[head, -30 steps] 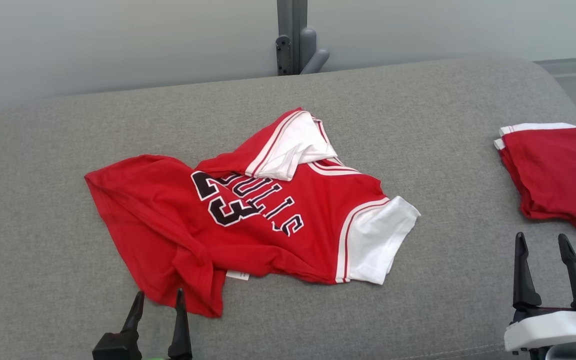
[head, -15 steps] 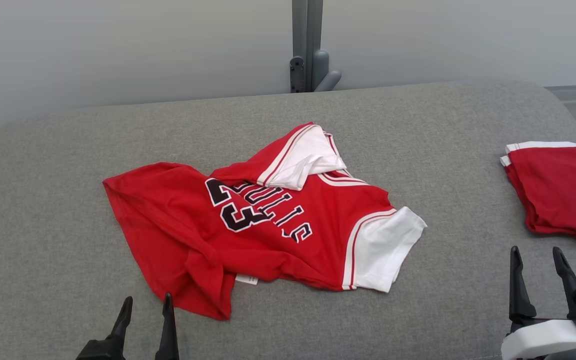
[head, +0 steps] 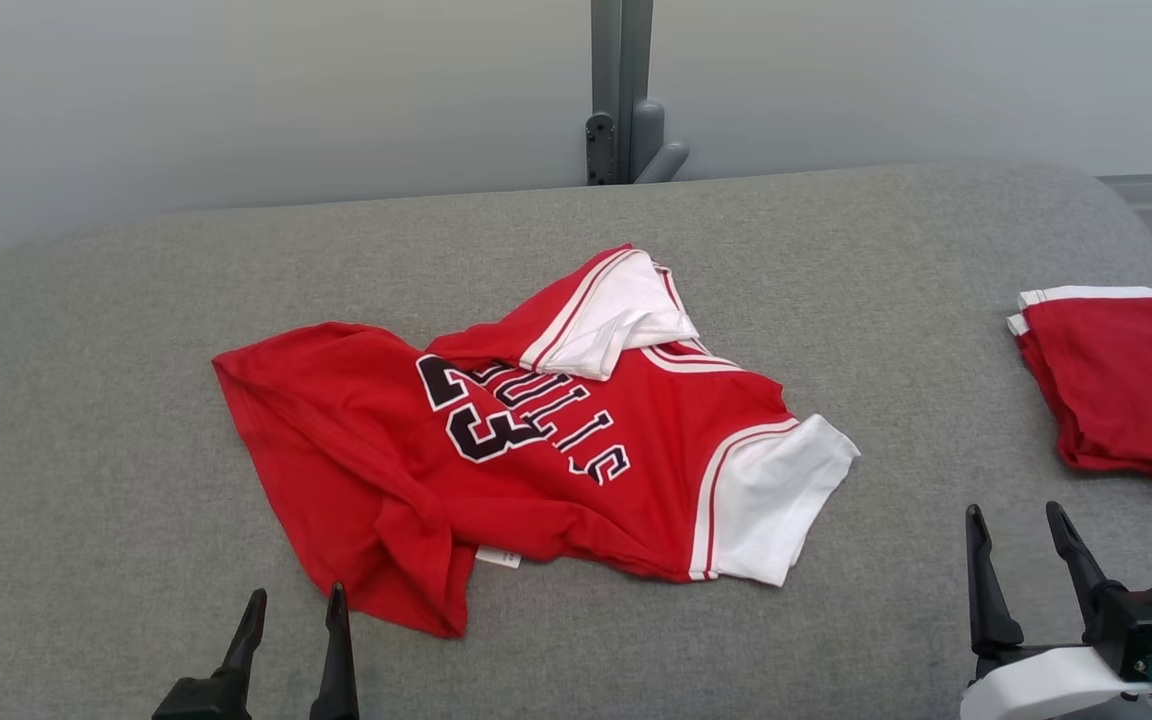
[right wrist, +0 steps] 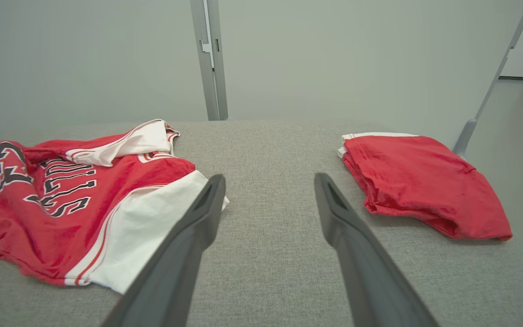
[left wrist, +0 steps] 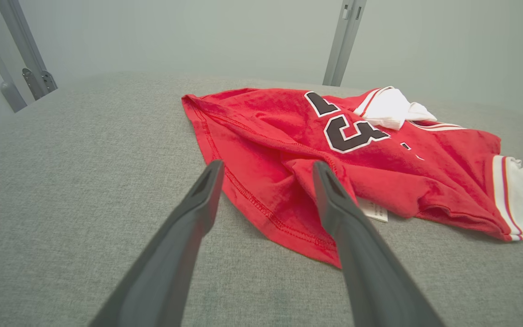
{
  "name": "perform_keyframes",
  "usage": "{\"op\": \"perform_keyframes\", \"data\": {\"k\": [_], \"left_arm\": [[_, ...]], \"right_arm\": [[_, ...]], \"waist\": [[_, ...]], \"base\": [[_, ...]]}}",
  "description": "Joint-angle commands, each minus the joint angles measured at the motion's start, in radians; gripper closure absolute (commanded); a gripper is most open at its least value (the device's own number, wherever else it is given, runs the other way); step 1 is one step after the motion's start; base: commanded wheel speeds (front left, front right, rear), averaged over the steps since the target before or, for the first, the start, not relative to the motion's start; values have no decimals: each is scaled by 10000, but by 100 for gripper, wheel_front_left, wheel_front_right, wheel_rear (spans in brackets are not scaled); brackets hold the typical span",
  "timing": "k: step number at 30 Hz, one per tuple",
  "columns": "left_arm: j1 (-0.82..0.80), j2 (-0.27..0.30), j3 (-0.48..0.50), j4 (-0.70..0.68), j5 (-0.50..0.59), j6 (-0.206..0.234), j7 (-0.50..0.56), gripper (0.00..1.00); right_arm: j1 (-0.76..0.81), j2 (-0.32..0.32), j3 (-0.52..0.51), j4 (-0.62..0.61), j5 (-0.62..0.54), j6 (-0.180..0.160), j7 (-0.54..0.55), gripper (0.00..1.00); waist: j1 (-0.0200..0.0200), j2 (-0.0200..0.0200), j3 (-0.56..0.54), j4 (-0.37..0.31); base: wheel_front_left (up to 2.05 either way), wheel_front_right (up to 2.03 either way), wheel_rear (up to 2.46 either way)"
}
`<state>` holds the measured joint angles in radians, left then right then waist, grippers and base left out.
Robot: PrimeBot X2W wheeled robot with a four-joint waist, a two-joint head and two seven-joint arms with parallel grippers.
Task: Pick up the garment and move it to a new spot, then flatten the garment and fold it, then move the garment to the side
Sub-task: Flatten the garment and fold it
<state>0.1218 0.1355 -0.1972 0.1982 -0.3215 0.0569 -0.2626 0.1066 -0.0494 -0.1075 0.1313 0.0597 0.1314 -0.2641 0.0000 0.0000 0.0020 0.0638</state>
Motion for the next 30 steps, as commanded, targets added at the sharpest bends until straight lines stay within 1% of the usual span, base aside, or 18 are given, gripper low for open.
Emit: {"op": "perform_keyframes", "data": {"k": [1, 20, 24, 25, 27, 30], "left_arm": [[10, -55, 92, 41, 91, -63, -30, 0], [-82, -410, 577, 155, 517, -454, -30, 0], [-145, -480, 590, 142, 510, -410, -30, 0], [-189, -516, 548, 111, 409, -408, 80, 0], [-341, -596, 350, -39, 223, -469, 688, 0], [-512, -707, 9, -315, -337, -462, 2153, 0]], "right_arm": [[-3, -22, 38, 8, 47, -16, 2, 0], [-22, -22, 205, 54, 117, -16, 2, 0], [-203, -17, 437, 77, 490, -16, 2, 0], [-304, -16, 536, 153, 437, -16, 2, 0], [-739, -55, 717, 251, 81, -16, 251, 0], [-1517, -452, 1233, 350, -155, -16, 1599, 0]], "waist": [[0, 0, 3, 44], [0, 0, -10, 260], [0, 0, 52, 241], [0, 0, 116, 219], [0, 0, 304, 187], [0, 0, 663, 117]], "base": [[0, 0, 0], [0, 0, 0], [0, 0, 0], [0, 0, 0], [0, 0, 0], [0, 0, 0]]}}
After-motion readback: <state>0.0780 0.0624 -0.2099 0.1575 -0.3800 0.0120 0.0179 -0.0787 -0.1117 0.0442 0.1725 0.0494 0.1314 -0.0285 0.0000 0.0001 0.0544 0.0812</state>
